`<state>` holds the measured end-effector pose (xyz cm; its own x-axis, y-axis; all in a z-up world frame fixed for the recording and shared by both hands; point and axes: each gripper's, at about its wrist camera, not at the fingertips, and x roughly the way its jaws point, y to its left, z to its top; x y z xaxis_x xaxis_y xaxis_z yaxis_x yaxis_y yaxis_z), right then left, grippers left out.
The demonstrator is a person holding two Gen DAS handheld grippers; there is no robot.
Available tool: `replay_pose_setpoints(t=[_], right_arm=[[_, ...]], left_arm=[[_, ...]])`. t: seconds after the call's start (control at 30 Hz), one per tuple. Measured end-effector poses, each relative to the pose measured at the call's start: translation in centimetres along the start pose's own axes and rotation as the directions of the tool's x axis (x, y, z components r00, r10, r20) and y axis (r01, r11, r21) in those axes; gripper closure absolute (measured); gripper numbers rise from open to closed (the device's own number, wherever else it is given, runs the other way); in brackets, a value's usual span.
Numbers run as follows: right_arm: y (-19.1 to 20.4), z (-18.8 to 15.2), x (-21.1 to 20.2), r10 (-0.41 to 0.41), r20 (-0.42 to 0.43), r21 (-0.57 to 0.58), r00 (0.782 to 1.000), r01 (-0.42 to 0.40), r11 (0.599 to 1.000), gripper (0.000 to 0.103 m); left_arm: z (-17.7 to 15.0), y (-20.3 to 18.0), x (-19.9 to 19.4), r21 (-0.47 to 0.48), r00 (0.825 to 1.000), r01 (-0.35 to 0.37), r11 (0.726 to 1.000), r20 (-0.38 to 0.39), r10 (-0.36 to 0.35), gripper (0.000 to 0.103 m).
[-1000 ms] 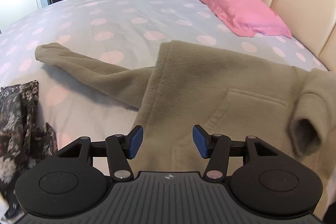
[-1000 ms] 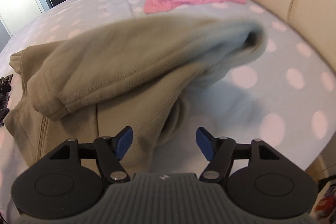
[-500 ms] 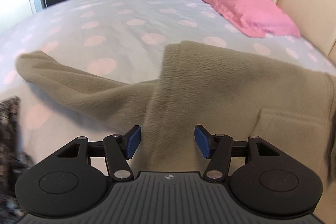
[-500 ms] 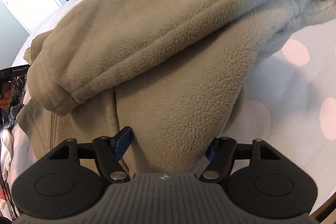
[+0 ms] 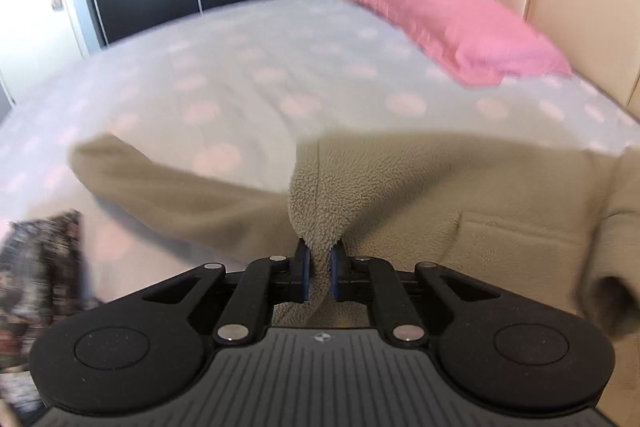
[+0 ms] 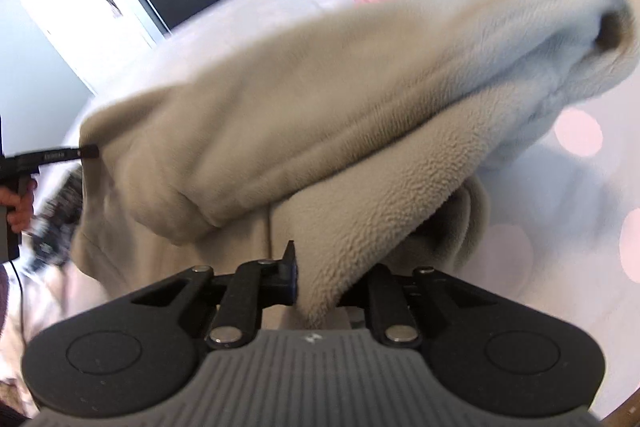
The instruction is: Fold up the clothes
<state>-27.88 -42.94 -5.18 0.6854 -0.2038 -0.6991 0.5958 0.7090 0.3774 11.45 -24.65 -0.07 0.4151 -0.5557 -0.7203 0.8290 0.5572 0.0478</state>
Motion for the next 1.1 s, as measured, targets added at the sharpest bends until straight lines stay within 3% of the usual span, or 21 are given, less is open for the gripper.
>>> replay_pose_setpoints(t=[0.2, 0.3, 0.47, 0.63, 0.83, 0.97, 1.1], right_arm=[[2.5, 0.4, -7.2, 0.094, 0.120, -0.074, 0.988, -0.085, 0.994, 0.090], [3.2, 1.1, -11.8, 0.130, 0.184, -0.134, 0.974, -0.106, 0.985, 0.090], [3.2, 2.3, -15.0, 0.095, 0.153, -0.194, 0.984, -0.064, 0.979, 0.090], [2.3, 1.5, -14.6, 0.056, 0.049, -0.136, 0.997, -0.049, 0.990, 0.089], [2.3, -2.4, -11.6, 0.001, -0.096, -0.117, 0.995, -0.012, 0.993, 0.088], [1.9, -2.7, -12.3, -0.058, -0.131, -0.146, 0.990, 0.039, 0.989, 0.075], [1.5, -2.6, -14.1, -0.122, -0.140, -0.182, 0.983, 0.096, 0.979, 0.058]], left_arm=[[-0.3, -0.9, -10.9, 0.046, 0.999, -0.005, 0.999, 0.049, 0.003, 0.096], [-1.0, -1.1, -15.8, 0.019, 0.999, -0.002, 1.000, 0.054, 0.001, 0.096], [-3.6, -0.2, -21.4, -0.048, 1.000, 0.010, 0.999, 0.003, -0.010, 0.096], [-9.5, -0.2, -22.2, -0.128, 0.986, 0.030, 0.991, -0.157, -0.050, 0.095], [-15.9, -1.4, -19.4, -0.150, 0.940, 0.042, 0.988, -0.328, -0.090, 0.094], [-16.8, -2.3, -18.3, -0.037, 0.923, 0.019, 0.999, -0.385, -0.032, 0.091], [-15.7, -1.7, -19.4, 0.002, 0.930, 0.041, 0.999, -0.365, -0.038, 0.084]])
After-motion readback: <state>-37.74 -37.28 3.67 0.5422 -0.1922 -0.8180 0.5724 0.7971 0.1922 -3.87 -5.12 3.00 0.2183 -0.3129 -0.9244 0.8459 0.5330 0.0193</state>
